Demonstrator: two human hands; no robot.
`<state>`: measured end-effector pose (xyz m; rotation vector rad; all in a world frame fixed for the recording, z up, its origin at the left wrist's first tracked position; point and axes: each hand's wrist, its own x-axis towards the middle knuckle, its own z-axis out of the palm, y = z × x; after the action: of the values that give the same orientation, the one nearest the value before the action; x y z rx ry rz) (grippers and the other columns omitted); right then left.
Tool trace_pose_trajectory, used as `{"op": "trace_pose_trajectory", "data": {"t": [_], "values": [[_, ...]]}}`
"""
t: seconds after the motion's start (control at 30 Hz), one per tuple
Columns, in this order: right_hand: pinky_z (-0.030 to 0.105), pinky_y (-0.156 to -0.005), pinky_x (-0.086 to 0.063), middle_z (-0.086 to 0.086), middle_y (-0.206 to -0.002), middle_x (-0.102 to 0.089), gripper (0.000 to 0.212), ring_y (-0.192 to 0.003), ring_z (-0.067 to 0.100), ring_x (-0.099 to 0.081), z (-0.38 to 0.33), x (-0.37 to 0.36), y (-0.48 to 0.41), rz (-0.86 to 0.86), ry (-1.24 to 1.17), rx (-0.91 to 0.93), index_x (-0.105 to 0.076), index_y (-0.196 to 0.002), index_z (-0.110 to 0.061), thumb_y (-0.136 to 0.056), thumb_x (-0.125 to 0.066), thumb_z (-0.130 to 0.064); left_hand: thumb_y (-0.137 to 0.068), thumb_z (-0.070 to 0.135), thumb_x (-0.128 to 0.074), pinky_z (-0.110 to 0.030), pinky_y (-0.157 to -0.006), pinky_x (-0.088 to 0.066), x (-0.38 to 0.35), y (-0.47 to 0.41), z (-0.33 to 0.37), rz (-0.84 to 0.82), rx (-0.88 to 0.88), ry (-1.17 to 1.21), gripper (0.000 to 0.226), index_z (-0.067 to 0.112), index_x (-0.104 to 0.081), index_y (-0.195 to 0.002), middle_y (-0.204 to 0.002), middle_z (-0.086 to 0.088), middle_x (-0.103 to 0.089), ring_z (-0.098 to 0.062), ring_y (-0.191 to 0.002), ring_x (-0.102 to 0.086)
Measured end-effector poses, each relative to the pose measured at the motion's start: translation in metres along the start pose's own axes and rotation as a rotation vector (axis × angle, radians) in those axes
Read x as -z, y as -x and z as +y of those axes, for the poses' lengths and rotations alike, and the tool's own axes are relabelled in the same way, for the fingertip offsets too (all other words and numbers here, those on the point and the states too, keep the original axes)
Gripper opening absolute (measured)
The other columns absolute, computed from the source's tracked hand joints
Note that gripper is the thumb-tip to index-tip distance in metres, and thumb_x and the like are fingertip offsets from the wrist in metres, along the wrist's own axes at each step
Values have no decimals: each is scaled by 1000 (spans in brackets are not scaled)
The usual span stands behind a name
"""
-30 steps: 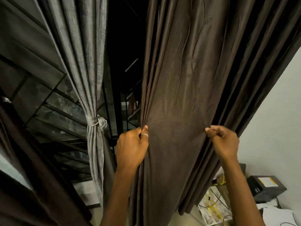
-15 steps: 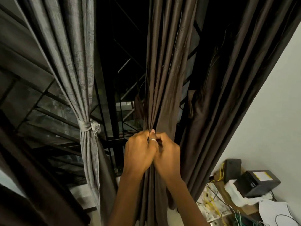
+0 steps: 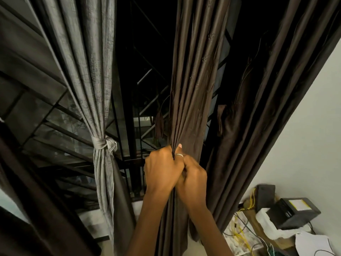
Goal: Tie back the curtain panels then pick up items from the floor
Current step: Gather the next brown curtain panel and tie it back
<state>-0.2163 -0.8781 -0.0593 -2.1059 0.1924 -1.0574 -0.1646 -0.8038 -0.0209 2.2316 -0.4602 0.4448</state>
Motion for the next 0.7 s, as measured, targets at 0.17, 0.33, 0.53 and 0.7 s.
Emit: {"op": "trace_pose_trajectory", "data": {"t": [0.17,0.33,0.53,0.7], "values": [[11,-70,-48,-14,-98,-67,17,-88,-2,-65,7,2,-4,-86,-108,-9,-70,-95,-14,-90,-67,2,-103,38,-49,-24,-52,-40,-1,-2,-5,-36,-19,48,39,23,-52,-67,-59,9,-52,-10,-55,-56],[28,-96,-56,-9,-110,-73,12,-107,2,-67,18,19,-39,-139,-371,-288,-73,-108,-24,-96,-69,-23,-104,36,-50,-16,-49,-27,5,-3,-18,-28,-59,120,46,30,-38,-60,-57,12,-46,-4,-51,-48],[27,-103,-48,-5,-142,-58,76,-129,8,-57,35,41,-124,-262,-546,-415,-48,-145,-24,-81,-75,-57,-103,35,-54,-18,-50,-39,13,-4,-26,-157,-98,375,46,28,-41,-59,-61,15,-50,-6,-52,-50],[44,-105,-52,10,-132,-68,89,-122,24,-65,40,39,-164,-619,-918,-512,-56,-140,-9,-69,-88,-52,-100,26,-60,-45,-71,-60,18,-5,-28,-256,-48,546,14,16,-70,-99,-89,-3,-70,-28,-81,-70]]}}
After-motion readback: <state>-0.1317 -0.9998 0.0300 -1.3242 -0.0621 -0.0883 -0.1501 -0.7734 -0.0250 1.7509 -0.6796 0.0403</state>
